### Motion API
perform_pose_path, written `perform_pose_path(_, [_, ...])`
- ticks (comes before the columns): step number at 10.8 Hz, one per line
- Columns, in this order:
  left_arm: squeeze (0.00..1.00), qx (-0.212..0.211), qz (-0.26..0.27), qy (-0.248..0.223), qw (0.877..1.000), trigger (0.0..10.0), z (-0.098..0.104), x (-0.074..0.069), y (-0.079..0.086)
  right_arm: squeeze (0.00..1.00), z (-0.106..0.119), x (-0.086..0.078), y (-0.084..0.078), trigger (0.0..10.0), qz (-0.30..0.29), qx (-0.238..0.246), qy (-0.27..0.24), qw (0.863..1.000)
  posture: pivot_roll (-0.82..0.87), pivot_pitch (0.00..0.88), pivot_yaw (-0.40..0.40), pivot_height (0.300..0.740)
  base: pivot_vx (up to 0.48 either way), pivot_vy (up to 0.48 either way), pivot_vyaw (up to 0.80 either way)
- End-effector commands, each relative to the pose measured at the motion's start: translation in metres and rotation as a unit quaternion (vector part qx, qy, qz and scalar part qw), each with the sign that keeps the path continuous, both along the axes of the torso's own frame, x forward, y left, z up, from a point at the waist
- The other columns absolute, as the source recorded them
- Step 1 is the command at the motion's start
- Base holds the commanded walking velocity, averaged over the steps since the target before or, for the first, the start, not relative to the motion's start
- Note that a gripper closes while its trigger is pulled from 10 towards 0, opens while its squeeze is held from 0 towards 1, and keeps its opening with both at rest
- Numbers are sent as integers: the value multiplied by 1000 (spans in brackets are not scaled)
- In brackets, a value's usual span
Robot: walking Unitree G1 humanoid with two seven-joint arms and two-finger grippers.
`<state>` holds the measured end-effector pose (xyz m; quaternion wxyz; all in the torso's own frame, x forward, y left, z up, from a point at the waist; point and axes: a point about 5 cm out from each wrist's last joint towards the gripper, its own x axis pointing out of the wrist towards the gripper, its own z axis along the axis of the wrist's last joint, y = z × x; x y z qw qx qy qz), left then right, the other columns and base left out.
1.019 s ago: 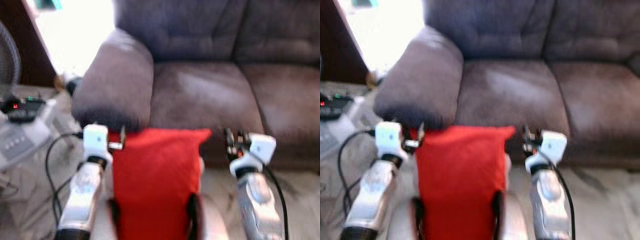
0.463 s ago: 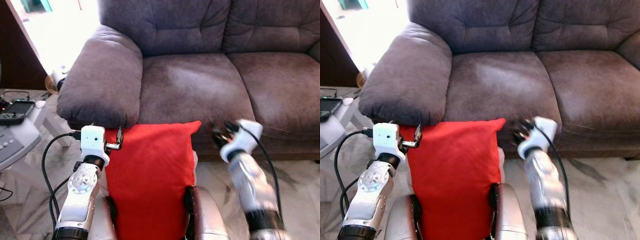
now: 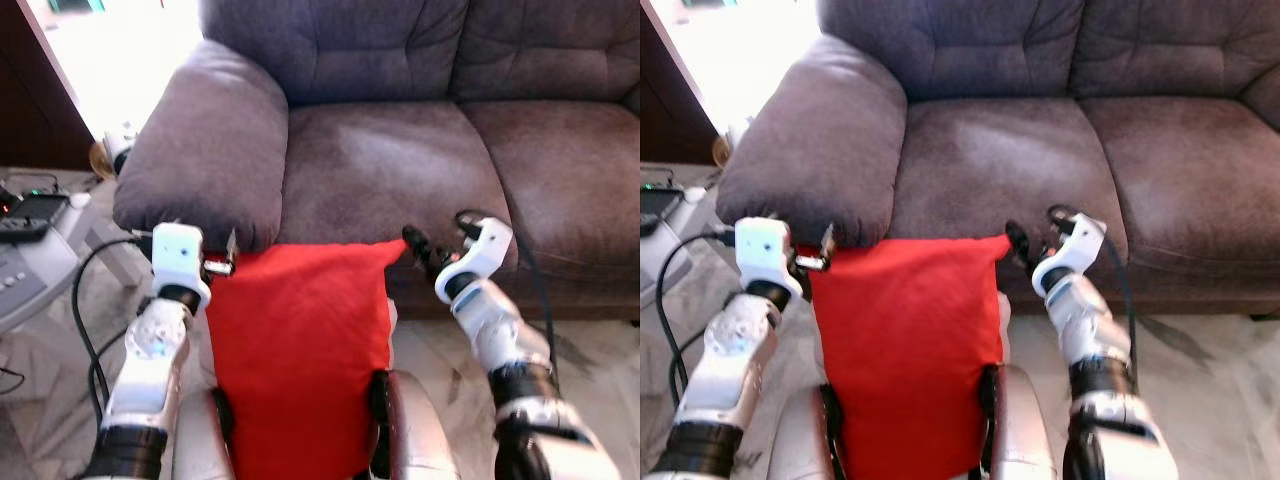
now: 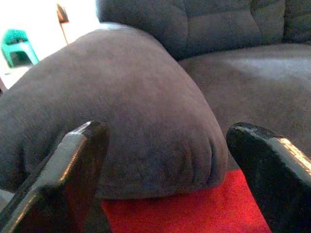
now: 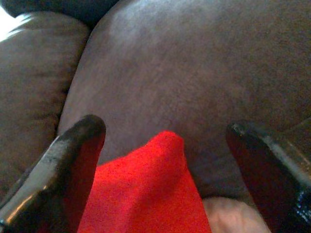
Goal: Move the pillow to the sofa from floor
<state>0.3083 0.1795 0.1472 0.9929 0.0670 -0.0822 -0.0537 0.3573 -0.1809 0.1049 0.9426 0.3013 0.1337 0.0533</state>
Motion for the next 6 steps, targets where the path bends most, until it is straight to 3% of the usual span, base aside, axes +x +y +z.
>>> perform_pose_path(1, [0,-18,-20,3,1000,10000,7,2,-2,1000,2,5,-3,10000,-8,24,16,1000,36,172,-59,523,0,0,0])
perform_pose_path(2, [0,-18,-16,-4,1000,10000,12,3,-1,765,4,9,-4,10000,-13,31,20,999,40,183,-63,523,0,0,0])
perform_pose_path(3, [0,-31,8,-16,999,10000,19,5,7,0,6,12,-5,10000,-19,37,29,999,39,210,-72,523,0,0,0])
perform_pose_path(6, [0,-38,41,-37,998,10000,34,0,22,0,7,16,3,10000,5,45,44,998,49,275,-101,523,0,0,0])
